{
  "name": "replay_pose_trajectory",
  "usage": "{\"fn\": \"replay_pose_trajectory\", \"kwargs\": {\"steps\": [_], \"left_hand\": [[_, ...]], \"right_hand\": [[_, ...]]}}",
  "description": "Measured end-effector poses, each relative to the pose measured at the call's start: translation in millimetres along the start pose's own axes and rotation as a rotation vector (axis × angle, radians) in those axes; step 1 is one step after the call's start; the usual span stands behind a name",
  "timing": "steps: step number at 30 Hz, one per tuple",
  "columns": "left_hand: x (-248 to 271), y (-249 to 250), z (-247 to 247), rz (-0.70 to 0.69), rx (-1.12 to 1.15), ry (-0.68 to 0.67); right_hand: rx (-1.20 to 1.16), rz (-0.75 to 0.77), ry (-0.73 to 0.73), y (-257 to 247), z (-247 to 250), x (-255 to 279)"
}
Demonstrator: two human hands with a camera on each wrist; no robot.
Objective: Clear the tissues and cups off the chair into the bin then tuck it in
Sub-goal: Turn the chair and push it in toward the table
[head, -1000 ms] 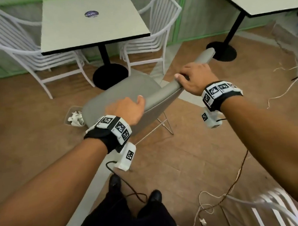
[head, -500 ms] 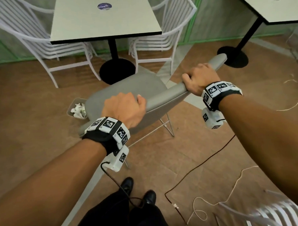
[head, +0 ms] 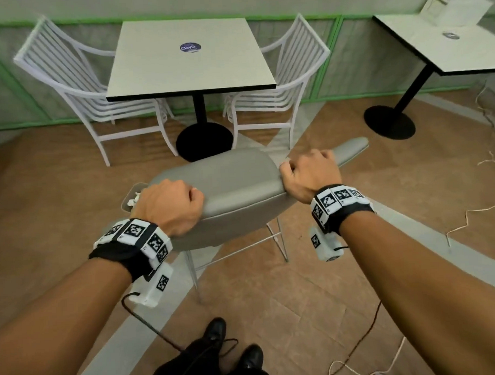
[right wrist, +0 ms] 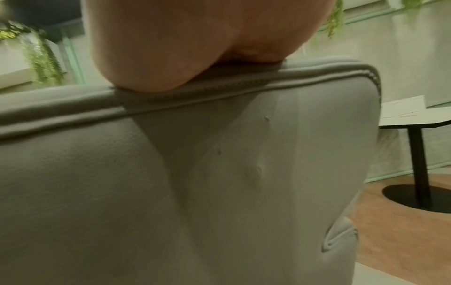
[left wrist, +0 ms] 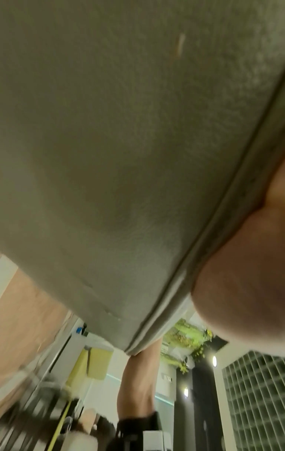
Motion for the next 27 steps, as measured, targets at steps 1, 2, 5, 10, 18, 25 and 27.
{"fn": "replay_pose_trajectory", "kwargs": {"steps": [1, 2, 5, 10, 18, 25, 27], "left_hand": [[0, -10, 2, 0.003, 0.000, 0.003], [0, -21, 4, 0.006, -0.003, 0.007], [1, -54, 8, 0.033, -0.010, 0.019], [15, -81, 4, 0.146, -0.078, 0.123], [20, -71, -2, 0.190, -0.075, 0.113], [-9, -81, 5, 0.173, -0.067, 0.074], [-17, -86, 6, 0.199, -0.066, 0.062]], "right_hand": [[-0.005, -0.008, -0.013, -9, 1, 3], [-0.006, -0.018, -0.024, -18, 2, 5], [-0.009, 0.003, -0.046, -48, 0, 11], [-0.047, 0.164, -0.065, -57, -1, 10], [0.046, 0.171, -0.021, -40, 0, -6], [0.036, 0.131, -0.009, -40, 7, -27], [0.040, 0.117, -0.016, -43, 8, -34]]}}
Point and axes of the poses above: each hand's wrist, its own x-axis away from the middle knuckle, its own z-axis out of the back of the hand, y = z × x, the point moved 6 cm from there along -x, towards the middle knuckle, and after that the axes turned 15 degrees about -y, right-handed, at the moved point
